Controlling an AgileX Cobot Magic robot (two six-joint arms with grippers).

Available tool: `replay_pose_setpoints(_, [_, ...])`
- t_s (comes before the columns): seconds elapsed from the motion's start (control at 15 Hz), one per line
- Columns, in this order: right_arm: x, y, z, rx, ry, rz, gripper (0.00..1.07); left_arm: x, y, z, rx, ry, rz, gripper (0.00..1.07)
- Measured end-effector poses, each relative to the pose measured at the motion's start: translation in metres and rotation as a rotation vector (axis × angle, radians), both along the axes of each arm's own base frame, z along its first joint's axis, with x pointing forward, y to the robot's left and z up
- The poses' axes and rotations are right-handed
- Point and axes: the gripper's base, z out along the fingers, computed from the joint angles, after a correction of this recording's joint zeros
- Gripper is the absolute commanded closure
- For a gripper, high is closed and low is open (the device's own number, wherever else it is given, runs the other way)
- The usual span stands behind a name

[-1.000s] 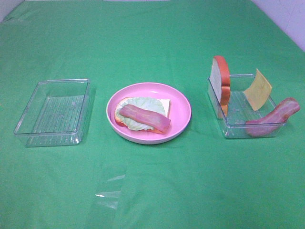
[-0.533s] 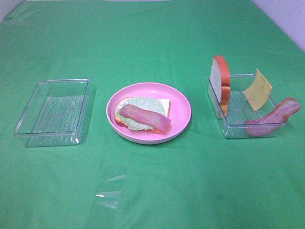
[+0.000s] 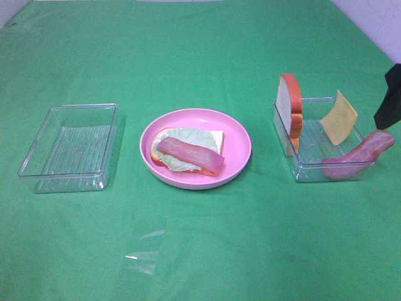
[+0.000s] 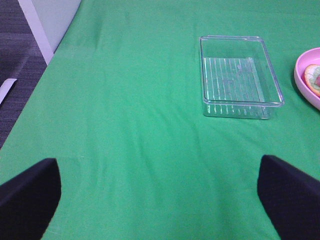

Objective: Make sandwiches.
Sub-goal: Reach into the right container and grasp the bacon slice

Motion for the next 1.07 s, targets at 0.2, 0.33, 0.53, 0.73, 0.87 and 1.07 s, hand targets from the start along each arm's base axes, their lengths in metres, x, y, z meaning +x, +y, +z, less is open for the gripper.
replay_pose_setpoints(0.2, [0.044,-0.004,0.014,-0.050,0.081,0.031,0.23,0.000,0.000,0.000,0.000,0.000,0.000,0.06])
replay_pose_setpoints(0.33, [0.074,-0.009,0.014,-0.099,0.112,0.024,0.23,0.000,0.000,0.000,0.000,0.000,0.000,0.06])
replay_pose_setpoints(0.53, [0.098,-0.012,0.002,-0.130,0.152,0.027,0.23,0.000,0.000,0.000,0.000,0.000,0.000,0.06])
replay_pose_setpoints(0.73, [0.109,-0.011,-0.023,-0.115,0.234,0.034,0.23,0.000,0.000,0.000,0.000,0.000,0.000,0.06])
replay_pose_setpoints(0.87, [0.114,-0.013,-0.038,-0.113,0.275,0.034,0.23,0.000,0.000,0.000,0.000,0.000,0.000,0.06])
replay_pose_setpoints(1.07, [0.119,-0.020,-0.053,-0.078,0.314,0.011,0.23,0.000,0.000,0.000,0.000,0.000,0.000,0.06])
